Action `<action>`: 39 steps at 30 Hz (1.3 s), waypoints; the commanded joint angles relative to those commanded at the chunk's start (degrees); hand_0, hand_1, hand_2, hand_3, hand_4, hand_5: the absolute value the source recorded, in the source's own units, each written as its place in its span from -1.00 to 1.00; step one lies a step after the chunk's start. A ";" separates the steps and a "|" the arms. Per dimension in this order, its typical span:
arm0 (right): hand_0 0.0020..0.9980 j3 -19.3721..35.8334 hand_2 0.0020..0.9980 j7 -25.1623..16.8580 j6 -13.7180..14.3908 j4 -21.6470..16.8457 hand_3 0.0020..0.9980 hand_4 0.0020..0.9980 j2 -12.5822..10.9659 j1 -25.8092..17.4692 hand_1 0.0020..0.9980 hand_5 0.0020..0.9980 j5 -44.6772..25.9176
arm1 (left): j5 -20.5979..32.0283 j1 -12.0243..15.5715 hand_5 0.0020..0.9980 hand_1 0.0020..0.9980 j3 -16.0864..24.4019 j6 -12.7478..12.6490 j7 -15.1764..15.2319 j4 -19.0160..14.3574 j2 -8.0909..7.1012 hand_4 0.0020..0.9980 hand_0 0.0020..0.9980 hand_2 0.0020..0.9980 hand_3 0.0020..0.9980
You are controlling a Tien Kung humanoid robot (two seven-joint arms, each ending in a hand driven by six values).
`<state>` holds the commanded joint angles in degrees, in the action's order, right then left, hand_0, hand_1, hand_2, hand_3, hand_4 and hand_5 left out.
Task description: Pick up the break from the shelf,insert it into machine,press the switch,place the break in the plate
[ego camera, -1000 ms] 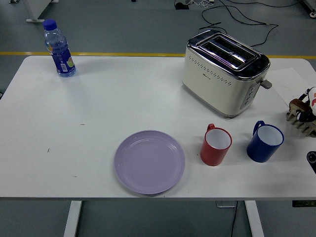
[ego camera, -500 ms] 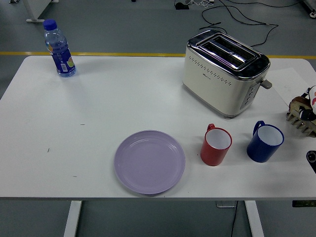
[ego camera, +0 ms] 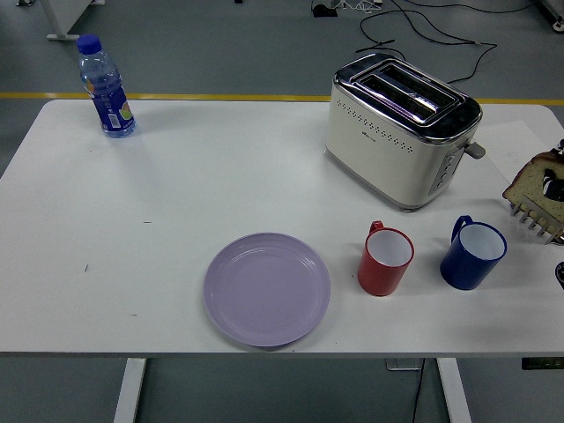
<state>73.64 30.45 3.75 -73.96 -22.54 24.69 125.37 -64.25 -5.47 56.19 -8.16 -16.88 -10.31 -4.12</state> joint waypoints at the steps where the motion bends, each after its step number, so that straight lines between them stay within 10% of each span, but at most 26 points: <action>1: -0.29 0.38 -0.11 -0.02 0.15 -0.86 0.04 -0.26 -0.40 0.06 -0.23 -1.00 -0.08 | -0.02 0.00 0.95 0.13 0.02 0.00 0.00 0.00 -0.01 -0.40 0.30 0.17 0.20; 20: -0.35 4.24 -0.16 -0.52 3.90 -11.58 0.02 -0.25 -5.12 6.83 -0.30 -1.00 -3.59 | 0.39 -0.23 0.95 0.13 -0.35 0.00 0.02 0.00 -0.14 -0.40 0.30 0.18 0.20; 39: -0.37 -6.23 -0.17 -0.65 4.18 -8.91 0.02 -0.25 3.74 23.15 -0.31 -1.00 -6.42 | 1.30 -0.38 0.96 0.13 -1.14 -0.10 -0.02 0.00 -0.19 -0.39 0.30 0.18 0.20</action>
<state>67.41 29.80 7.93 -82.87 -18.80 47.84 118.94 -62.95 -5.85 55.05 -8.26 -16.90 -10.31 -4.31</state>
